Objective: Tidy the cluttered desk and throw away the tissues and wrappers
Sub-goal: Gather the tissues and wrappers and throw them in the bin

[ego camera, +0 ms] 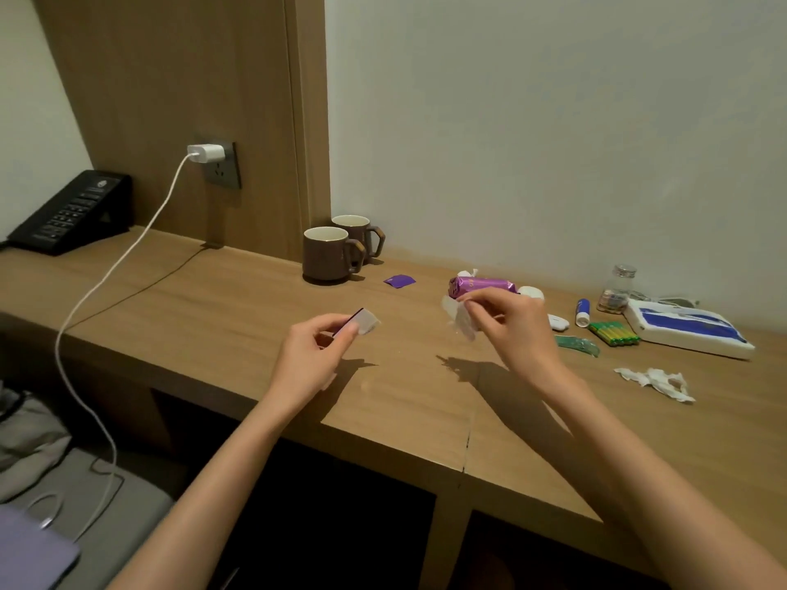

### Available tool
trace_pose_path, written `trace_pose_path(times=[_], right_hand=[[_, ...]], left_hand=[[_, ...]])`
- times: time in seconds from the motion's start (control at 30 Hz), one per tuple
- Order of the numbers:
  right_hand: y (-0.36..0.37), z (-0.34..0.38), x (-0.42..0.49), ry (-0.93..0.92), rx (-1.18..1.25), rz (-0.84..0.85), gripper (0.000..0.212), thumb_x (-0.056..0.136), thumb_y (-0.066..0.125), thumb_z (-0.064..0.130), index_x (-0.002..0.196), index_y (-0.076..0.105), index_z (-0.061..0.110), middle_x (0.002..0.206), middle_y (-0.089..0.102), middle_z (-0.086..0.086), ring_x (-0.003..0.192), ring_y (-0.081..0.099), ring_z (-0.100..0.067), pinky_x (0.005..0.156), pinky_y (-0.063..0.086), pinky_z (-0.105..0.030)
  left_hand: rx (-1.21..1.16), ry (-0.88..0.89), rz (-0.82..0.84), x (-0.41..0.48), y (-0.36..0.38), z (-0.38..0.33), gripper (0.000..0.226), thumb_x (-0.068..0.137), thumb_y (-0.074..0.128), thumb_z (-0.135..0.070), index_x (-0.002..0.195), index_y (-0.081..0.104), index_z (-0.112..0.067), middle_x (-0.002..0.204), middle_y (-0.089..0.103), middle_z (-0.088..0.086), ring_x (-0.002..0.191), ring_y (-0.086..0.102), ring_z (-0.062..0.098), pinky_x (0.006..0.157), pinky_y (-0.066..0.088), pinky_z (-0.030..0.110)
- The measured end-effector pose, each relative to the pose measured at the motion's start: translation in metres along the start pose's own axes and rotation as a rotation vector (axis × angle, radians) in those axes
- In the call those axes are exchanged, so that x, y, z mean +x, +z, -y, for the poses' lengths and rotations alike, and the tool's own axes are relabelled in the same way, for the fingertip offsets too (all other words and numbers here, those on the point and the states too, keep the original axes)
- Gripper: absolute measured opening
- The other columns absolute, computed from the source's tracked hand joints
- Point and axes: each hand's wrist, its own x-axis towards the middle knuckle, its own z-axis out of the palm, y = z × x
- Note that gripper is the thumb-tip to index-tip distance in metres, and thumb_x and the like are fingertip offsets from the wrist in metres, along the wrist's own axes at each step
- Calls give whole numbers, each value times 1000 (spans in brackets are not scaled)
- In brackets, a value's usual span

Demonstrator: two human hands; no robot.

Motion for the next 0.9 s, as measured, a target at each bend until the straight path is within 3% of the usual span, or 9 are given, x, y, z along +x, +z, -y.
trace_pose_path(times=[0.17, 0.43, 0.67, 0.8, 0.9], right_hand=[[-9, 61, -35, -48, 160, 141, 17, 89, 63, 17, 102, 73, 21, 90, 68, 10, 84, 65, -8, 70, 58, -26], [41, 106, -108, -5, 395, 555, 15, 90, 62, 17, 94, 76, 20, 78, 73, 6, 68, 65, -15, 62, 53, -35], [127, 90, -166, 85, 374, 885, 16, 93, 59, 22, 100, 74, 19, 88, 73, 7, 73, 68, -7, 74, 57, -28], [179, 55, -197, 210, 297, 964, 17, 95, 56, 20, 95, 73, 18, 77, 72, -4, 66, 68, -13, 66, 57, -28], [213, 29, -218, 344, 225, 993, 19, 94, 54, 18, 91, 73, 15, 77, 73, -8, 62, 69, -18, 56, 52, -19]], left_hand=[[-65, 45, -45, -47, -43, -17, 21, 89, 60, -28, 109, 65, -25, 86, 67, -8, 73, 60, 3, 61, 47, 12], [17, -49, -68, -121, -92, 27, 14, 87, 63, -25, 96, 68, -33, 78, 69, -19, 67, 62, 1, 62, 44, 7], [59, -334, 25, -169, -90, 121, 14, 88, 63, -17, 90, 67, -31, 75, 69, -8, 65, 60, -3, 60, 45, 9], [120, -514, 139, -182, -74, 187, 13, 89, 61, -13, 85, 67, -24, 60, 63, -15, 59, 56, -3, 54, 39, 9], [214, -623, 302, -185, -57, 232, 10, 91, 59, -18, 85, 66, -21, 73, 62, -6, 65, 54, 6, 58, 40, 16]])
